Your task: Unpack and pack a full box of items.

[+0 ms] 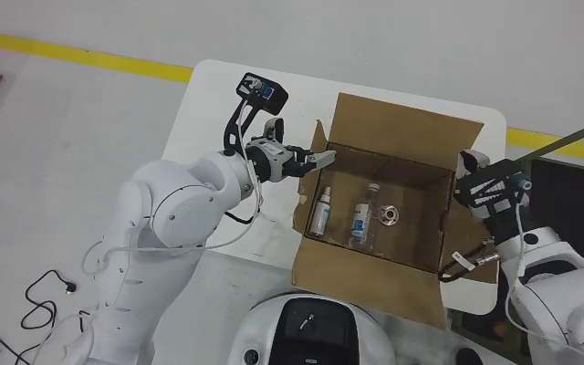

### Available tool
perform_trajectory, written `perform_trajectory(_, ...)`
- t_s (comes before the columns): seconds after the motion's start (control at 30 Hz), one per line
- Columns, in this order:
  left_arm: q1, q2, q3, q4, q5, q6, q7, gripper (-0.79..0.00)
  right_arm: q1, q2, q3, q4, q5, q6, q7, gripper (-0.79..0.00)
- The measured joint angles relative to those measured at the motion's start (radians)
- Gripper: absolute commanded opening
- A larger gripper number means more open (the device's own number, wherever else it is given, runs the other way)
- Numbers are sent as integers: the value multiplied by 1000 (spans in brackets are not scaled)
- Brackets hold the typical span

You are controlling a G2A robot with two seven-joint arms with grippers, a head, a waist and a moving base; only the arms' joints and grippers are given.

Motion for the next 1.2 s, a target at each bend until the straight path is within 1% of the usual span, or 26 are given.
perform_trajectory(0.1, 0, 0, 0, 0, 0, 0, 0, 0, -55, -4, 99, 20, 86, 4, -77, -785)
perform_trajectory(0.2, 0, 0, 0, 0, 0, 0, 0, 0, -106, -9, 209, 53, 186, -18, -143, -785)
perform_trajectory(0.3, 0, 0, 0, 0, 0, 0, 0, 0, -146, -12, 311, 97, 276, -50, -182, -785)
perform_trajectory(0.37, 0, 0, 0, 0, 0, 0, 0, 0, -164, -14, 359, 124, 317, -60, -194, -785)
perform_trajectory(0.43, 0, 0, 0, 0, 0, 0, 0, 0, -179, -18, 399, 156, 357, -40, -198, -785)
perform_trajectory(0.53, 0, 0, 0, 0, 0, 0, 0, 0, -183, -19, 409, 168, 369, -23, -196, -785)
perform_trajectory(0.8, 0, 0, 0, 0, 0, 0, 0, 0, -182, -19, 408, 166, 368, -24, -196, -785)
perform_trajectory(0.9, 0, 0, 0, 0, 0, 0, 0, 0, -192, -21, 392, 174, 364, -30, -216, -785)
perform_trajectory(1.0, 3, 0, 0, 0, 0, -2, 4, 0, -209, -25, 383, 196, 386, -56, -260, -785)
perform_trajectory(1.07, 23, 2, -5, 0, 14, -12, 34, 0, -231, -28, 393, 220, 412, -90, -301, -785)
perform_trajectory(1.2, 50, 14, -23, -20, 139, -19, 46, 0, -275, -33, 416, 275, 454, -157, -360, -785)
